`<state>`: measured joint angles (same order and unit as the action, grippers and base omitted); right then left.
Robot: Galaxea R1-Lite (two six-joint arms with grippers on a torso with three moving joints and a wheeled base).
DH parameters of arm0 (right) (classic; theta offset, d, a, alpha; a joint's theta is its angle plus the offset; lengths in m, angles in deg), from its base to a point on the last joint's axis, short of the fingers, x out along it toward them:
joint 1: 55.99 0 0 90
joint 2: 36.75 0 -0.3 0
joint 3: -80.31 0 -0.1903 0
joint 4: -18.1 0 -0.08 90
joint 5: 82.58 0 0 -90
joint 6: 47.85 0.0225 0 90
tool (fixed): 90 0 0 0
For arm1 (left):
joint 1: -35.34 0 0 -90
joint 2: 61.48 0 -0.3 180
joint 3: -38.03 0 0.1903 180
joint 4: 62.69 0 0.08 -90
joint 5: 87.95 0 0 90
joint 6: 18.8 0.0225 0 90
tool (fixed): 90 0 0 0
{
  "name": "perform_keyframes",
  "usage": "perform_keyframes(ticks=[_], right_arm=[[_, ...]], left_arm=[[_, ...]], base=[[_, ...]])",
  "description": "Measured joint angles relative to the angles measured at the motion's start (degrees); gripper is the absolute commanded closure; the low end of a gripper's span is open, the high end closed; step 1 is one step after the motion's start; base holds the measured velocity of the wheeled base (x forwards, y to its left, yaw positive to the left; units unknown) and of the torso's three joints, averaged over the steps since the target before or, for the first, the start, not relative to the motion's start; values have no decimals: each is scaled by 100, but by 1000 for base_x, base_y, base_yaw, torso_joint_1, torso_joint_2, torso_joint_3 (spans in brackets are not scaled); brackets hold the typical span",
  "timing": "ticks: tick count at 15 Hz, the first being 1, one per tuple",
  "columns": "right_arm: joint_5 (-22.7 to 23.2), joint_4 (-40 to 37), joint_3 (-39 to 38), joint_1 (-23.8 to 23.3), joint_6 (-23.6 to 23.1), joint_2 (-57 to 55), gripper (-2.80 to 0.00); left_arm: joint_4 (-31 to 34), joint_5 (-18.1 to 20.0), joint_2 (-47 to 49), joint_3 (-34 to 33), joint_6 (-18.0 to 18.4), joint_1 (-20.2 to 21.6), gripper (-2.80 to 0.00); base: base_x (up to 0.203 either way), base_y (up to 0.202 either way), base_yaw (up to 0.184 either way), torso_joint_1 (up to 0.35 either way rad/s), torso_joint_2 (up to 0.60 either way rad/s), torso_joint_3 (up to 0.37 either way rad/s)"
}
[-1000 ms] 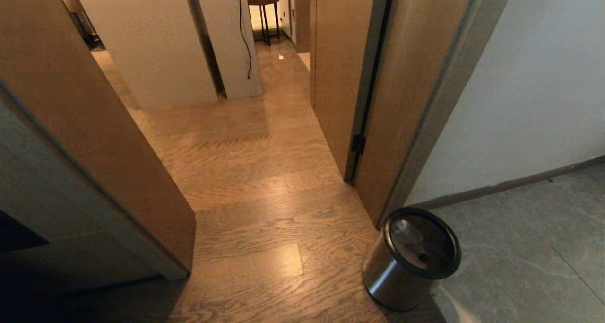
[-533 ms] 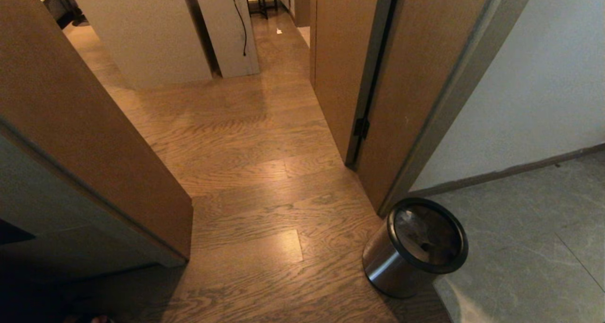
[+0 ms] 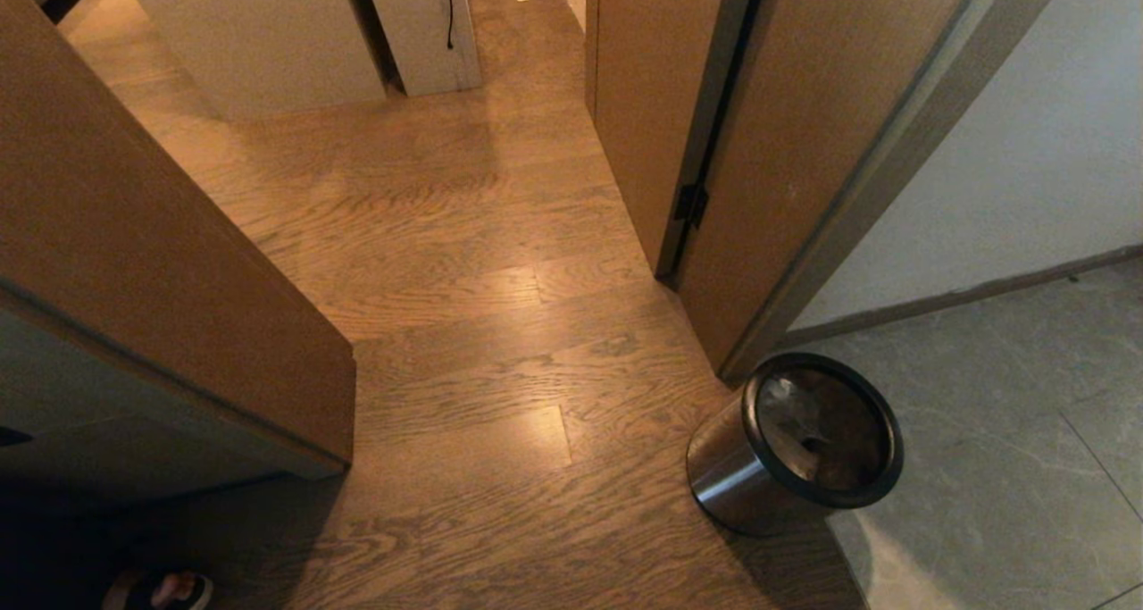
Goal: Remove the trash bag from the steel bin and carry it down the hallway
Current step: Place the outer trash can on the ground
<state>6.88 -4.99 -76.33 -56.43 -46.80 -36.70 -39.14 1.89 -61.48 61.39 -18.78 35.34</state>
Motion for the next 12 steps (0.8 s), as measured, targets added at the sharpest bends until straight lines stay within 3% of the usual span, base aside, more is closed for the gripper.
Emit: perform_keyframes(ticks=[9,12], right_arm=[[-44,-66,121,0,146,0,0],[-35,-1016,1434,0,329,-67,0]], left_arm=[[0,0,0,0,-2,0,0],[-2,2,0,0,-2,0,0]], base=[[0,0,0,1,2,-51],[0,0,0,0,0,0]])
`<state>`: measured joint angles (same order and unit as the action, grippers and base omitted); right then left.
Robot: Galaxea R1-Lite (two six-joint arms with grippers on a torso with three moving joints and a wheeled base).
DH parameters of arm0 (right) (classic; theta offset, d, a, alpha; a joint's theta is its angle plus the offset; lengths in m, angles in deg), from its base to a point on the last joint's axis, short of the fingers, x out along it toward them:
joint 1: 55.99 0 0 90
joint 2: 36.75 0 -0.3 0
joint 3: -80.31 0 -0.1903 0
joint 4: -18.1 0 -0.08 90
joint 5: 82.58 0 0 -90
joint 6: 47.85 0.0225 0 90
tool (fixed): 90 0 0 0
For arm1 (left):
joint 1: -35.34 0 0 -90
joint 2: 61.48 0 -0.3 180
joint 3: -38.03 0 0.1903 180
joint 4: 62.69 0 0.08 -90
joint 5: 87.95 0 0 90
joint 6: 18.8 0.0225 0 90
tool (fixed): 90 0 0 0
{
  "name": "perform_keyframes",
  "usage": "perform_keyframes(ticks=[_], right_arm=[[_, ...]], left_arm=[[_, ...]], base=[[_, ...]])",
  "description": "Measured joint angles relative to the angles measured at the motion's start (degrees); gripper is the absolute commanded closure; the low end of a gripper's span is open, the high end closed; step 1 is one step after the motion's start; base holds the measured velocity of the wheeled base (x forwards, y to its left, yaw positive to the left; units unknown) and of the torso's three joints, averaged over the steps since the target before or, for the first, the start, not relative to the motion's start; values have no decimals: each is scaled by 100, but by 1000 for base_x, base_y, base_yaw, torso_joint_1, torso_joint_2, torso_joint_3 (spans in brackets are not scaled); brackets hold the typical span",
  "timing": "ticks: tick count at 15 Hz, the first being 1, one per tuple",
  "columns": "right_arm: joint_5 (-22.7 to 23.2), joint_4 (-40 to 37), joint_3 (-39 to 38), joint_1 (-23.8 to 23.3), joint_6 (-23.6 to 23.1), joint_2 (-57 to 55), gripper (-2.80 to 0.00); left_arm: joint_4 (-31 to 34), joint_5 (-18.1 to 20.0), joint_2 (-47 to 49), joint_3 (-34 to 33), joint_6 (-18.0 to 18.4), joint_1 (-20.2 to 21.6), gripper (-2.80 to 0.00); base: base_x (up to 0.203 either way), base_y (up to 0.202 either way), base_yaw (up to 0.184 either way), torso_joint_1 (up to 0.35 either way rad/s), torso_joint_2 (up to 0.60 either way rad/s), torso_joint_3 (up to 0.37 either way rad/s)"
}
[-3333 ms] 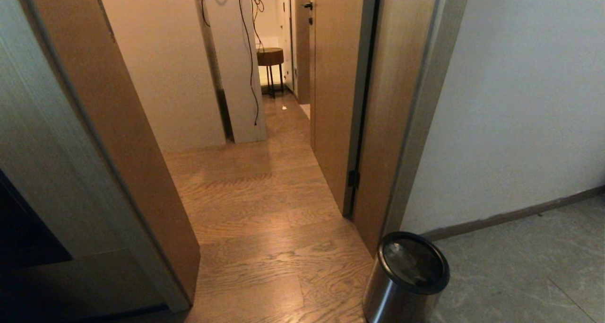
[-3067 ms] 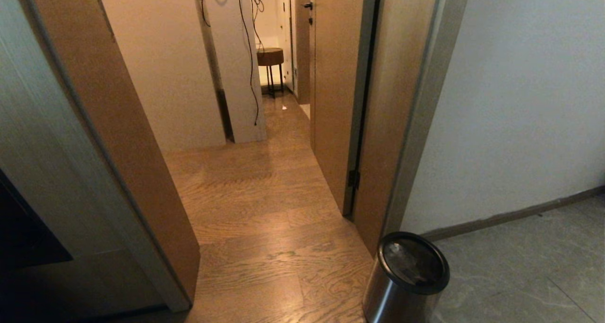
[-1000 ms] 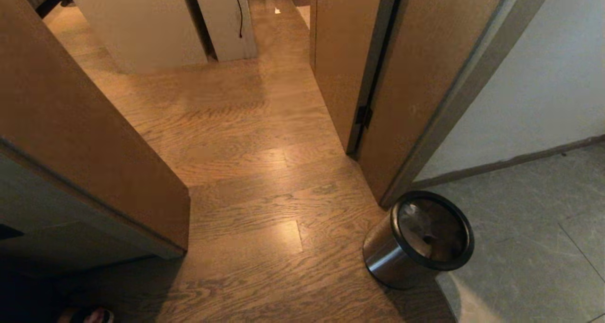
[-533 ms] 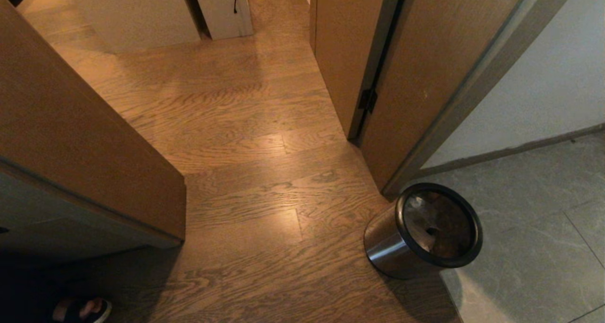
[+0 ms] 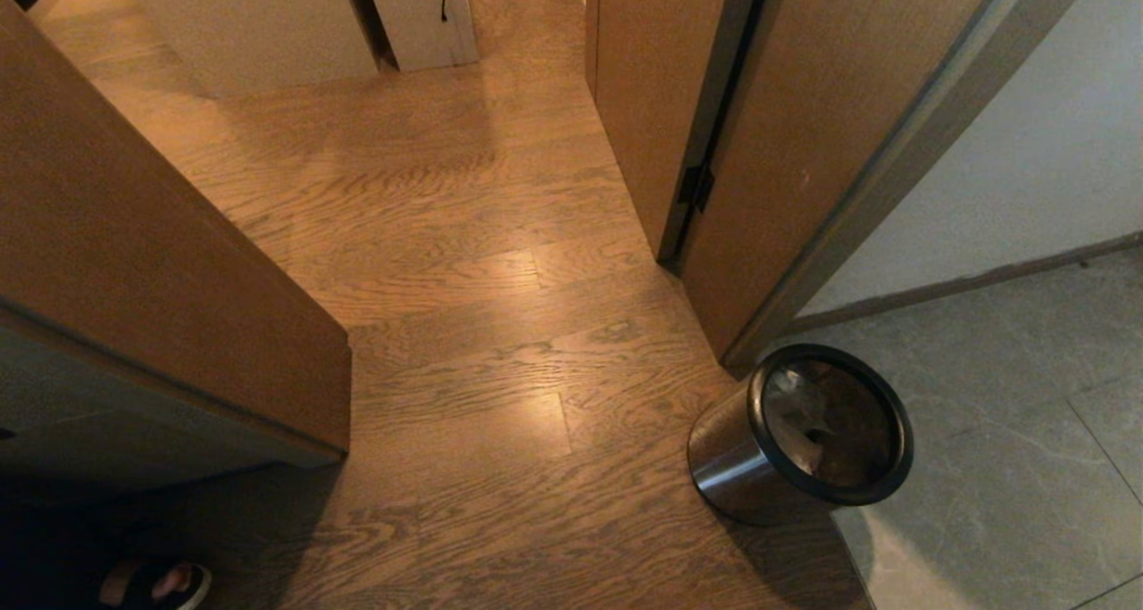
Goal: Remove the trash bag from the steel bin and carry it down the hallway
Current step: Place the outer trash can on the ground
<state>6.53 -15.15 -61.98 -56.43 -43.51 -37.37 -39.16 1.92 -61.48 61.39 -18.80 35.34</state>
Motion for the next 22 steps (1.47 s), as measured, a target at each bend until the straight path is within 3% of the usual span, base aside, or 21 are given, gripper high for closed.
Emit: perform_keyframes(ticks=[3,5,9,13,17,20,21,22], right_arm=[[303,-1859,1530,-2,156,-528,0],[535,-2408,2093,-5,194,-1338,0],[828,-2505,3206,125,124,-3627,0],[611,-2659,4454,377,-320,-6224,0],[492,-1766,5020,482,-706,-8529,0],[454,-1113,5261,254,-1206,-9915,0],[447,-991,5321,73,-1445,-10226,-270],[449,-940,5369,-126,-1630,-10477,-280]], left_arm=[[2,-2,0,0,0,0,0],[5,0,0,0,1,0,0],[2,-1,0,0,0,0,0],[2,0,0,0,0,0,0],[0,0,0,0,0,0,0],[0,-2,0,0,0,0,0],[0,2,0,0,0,0,0],[0,-2,0,0,0,0,0]], base=[[0,0,0,0,0,0],[0,0,0,0,0,0],[0,0,0,0,0,0],[0,0,0,0,0,0],[0,0,0,0,0,0],[0,0,0,0,0,0],[0,0,0,0,0,0],[0,0,0,0,0,0]])
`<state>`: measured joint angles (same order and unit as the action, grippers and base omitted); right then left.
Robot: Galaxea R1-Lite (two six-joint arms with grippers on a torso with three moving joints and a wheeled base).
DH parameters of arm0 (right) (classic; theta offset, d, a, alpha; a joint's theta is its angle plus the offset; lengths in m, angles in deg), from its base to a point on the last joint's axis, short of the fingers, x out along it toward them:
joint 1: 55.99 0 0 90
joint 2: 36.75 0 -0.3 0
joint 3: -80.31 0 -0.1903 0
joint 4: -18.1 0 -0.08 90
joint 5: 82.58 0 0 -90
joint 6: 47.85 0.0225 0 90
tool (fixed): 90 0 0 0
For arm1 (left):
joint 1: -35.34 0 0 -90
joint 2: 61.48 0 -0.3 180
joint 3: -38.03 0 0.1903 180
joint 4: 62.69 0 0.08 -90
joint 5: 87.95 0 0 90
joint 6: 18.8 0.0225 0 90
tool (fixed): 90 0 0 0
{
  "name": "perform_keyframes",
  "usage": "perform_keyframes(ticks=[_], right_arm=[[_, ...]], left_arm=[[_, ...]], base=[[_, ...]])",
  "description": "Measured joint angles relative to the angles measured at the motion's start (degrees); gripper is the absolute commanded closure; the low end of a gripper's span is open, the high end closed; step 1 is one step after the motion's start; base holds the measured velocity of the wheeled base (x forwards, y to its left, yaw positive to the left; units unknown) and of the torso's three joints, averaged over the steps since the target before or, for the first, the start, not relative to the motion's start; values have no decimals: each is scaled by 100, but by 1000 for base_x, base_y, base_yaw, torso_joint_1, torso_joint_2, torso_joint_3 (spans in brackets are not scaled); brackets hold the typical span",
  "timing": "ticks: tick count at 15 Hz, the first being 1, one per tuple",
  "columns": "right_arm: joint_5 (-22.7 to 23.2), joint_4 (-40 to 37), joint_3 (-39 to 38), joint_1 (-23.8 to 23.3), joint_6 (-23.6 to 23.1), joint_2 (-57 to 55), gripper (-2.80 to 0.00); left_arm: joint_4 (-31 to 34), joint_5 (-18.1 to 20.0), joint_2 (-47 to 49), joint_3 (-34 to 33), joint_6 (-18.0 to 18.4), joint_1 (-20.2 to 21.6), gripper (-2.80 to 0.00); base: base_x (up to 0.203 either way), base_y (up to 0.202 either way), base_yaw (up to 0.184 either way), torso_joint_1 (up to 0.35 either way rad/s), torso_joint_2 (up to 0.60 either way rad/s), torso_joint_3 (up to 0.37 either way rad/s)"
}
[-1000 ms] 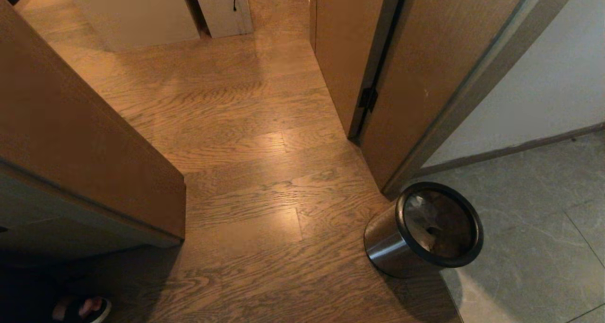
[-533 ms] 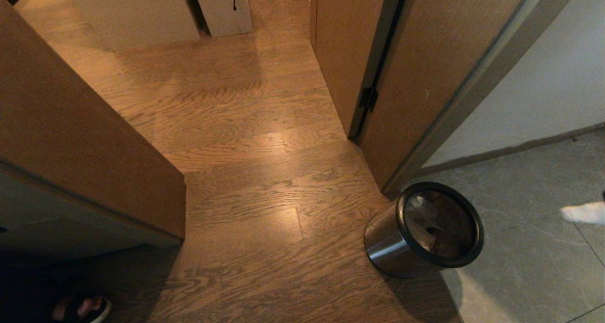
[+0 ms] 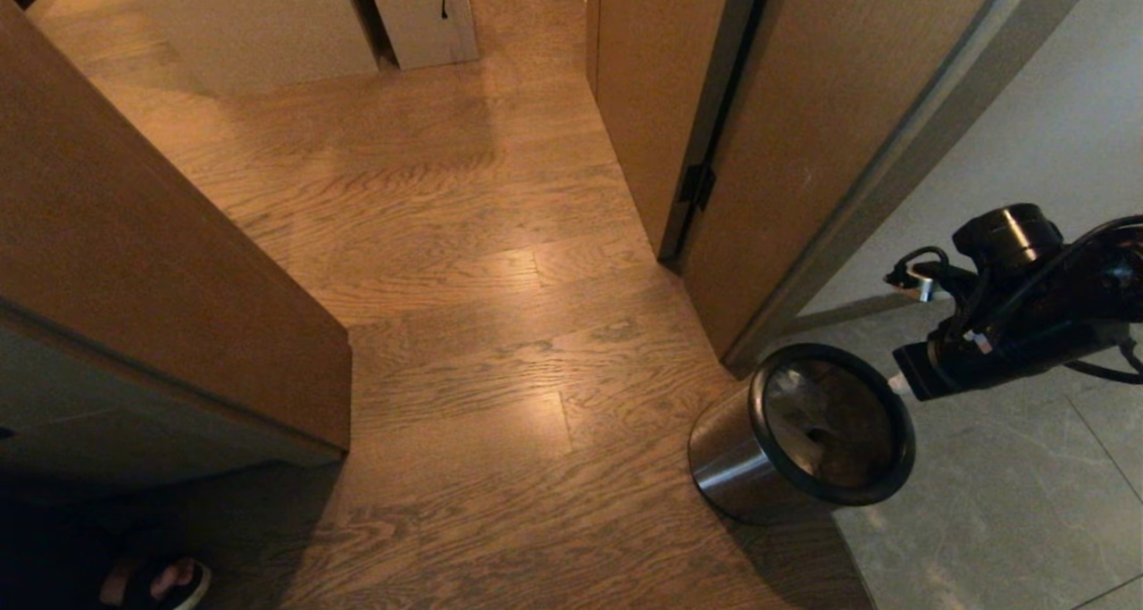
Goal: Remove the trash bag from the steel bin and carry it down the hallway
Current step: Place the outer trash can on the ground
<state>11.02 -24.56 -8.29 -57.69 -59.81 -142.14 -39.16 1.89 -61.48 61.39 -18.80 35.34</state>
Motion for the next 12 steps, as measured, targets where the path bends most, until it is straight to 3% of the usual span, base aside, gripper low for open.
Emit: perform_keyframes(ticks=[4,8,12], right_arm=[[25,23,187,-561,-501,-509,-280],[45,166,206,-642,-420,-850,-280],[62,811,222,-495,-135,-1208,-280]], left_arm=[[2,5,0,0,0,0,0],[-2,2,0,0,2,0,0],[0,2,0,0,2,0,0]], base=[[0,0,0,0,0,0],[0,0,0,0,0,0],[0,0,0,0,0,0]])
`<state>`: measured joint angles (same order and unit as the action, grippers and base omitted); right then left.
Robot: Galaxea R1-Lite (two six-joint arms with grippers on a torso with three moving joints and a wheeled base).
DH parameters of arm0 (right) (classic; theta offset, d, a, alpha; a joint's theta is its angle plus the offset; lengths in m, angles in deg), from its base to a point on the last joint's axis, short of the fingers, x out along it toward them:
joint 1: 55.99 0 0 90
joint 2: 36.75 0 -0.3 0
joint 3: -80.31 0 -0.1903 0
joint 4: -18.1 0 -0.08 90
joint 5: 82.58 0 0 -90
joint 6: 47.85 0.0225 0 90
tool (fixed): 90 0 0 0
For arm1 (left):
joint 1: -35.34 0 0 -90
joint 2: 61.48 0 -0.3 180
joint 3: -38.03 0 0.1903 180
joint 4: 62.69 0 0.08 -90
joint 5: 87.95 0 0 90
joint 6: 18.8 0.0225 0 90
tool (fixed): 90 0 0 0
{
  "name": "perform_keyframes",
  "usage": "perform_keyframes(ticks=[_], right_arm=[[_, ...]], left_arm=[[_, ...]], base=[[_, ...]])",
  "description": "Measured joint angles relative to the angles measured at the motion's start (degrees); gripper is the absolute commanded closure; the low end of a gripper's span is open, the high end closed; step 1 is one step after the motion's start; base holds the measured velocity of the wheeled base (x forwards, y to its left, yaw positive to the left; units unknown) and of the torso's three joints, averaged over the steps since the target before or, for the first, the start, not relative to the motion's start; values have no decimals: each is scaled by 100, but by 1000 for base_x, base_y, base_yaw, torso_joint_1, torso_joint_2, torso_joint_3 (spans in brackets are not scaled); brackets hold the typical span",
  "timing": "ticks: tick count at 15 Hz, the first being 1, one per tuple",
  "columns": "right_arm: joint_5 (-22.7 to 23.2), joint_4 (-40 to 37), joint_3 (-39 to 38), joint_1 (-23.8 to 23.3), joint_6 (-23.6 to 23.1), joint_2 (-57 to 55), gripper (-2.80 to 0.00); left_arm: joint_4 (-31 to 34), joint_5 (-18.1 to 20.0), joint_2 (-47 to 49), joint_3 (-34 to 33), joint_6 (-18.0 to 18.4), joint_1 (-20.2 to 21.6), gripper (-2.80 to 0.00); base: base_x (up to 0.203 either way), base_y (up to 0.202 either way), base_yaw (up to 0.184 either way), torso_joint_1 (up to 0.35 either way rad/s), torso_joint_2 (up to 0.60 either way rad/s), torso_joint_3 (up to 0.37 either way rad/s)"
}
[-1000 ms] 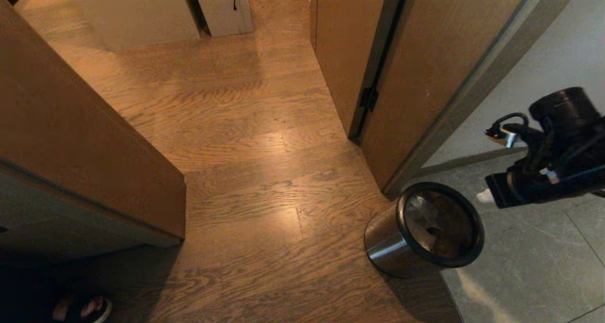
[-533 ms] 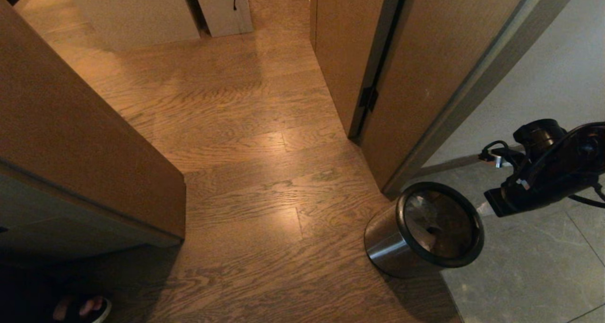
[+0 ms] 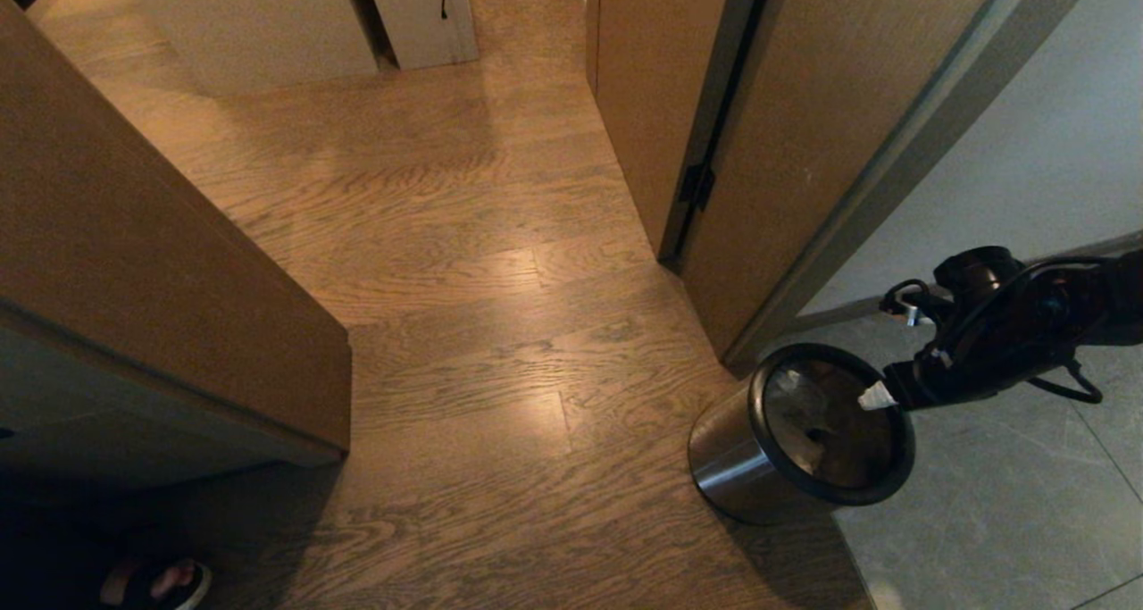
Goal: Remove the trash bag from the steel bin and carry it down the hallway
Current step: Place the outer trash can on the ground
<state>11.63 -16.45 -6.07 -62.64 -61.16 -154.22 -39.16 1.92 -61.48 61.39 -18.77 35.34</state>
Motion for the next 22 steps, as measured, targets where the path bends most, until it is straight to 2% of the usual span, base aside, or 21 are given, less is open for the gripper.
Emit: perform_keyframes(ticks=[12,13,22], right_arm=[[-30,803,470,-16,1,-784,-280],[-23,824,510,-32,3,-827,0],[-39,1062,566,-99,-30,-940,0]], left_arm=[[5,0,0,0,-2,0,0],[2,-1,0,0,-2,0,0],[6,-2,0,0,-2,0,0]], base=[[0,0,0,0,0,0],[0,0,0,0,0,0],[0,0,0,0,0,0]])
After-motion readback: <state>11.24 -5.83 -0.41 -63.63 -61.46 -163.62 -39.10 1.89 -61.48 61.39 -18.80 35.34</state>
